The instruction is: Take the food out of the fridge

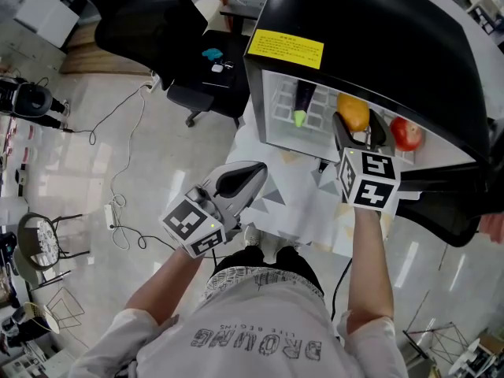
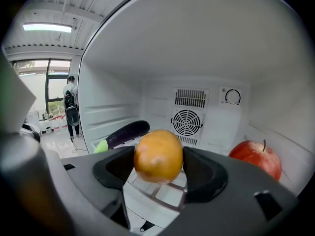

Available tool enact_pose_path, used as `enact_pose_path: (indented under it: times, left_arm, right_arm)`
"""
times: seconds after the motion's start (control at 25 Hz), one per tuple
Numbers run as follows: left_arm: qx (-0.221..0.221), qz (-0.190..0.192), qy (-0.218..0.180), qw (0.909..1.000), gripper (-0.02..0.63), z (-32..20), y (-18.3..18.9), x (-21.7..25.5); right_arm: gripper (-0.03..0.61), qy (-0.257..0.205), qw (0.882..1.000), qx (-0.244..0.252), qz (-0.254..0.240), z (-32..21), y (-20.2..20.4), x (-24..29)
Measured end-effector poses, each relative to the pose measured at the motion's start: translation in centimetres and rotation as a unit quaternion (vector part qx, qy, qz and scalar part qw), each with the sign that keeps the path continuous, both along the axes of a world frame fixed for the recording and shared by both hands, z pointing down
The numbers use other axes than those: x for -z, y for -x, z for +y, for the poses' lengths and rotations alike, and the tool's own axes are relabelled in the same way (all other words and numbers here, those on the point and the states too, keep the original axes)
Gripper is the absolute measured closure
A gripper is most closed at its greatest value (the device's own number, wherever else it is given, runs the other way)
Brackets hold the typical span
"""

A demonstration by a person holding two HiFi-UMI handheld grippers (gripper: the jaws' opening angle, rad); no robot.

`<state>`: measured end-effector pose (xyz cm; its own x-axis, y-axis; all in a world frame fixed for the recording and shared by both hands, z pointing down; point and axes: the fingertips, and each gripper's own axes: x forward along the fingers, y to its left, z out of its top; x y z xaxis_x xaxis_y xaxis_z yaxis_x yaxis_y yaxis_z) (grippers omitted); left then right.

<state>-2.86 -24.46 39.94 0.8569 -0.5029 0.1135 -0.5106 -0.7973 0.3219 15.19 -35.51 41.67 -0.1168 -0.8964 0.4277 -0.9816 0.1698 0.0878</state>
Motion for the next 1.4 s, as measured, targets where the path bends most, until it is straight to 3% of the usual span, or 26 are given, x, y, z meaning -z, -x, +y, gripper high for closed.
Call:
enact_pose_path:
  times: [0.84, 1.4]
  left_arm:
    - [-0.005, -0.007, -0.014, 0.9999, 0.604, 2.2, -0.5, 1.2]
    - [-0.014, -0.013, -0.029, 0.9994, 0.604, 4.1, -1.2, 2.3]
  right_arm:
    - [0.287, -0.04, 0.999, 0.026, -0.016, 3.1, 0.2, 3.2]
    - [0.287, -0.07, 0.995, 0.043, -0.055, 7.5, 0.0, 5.6]
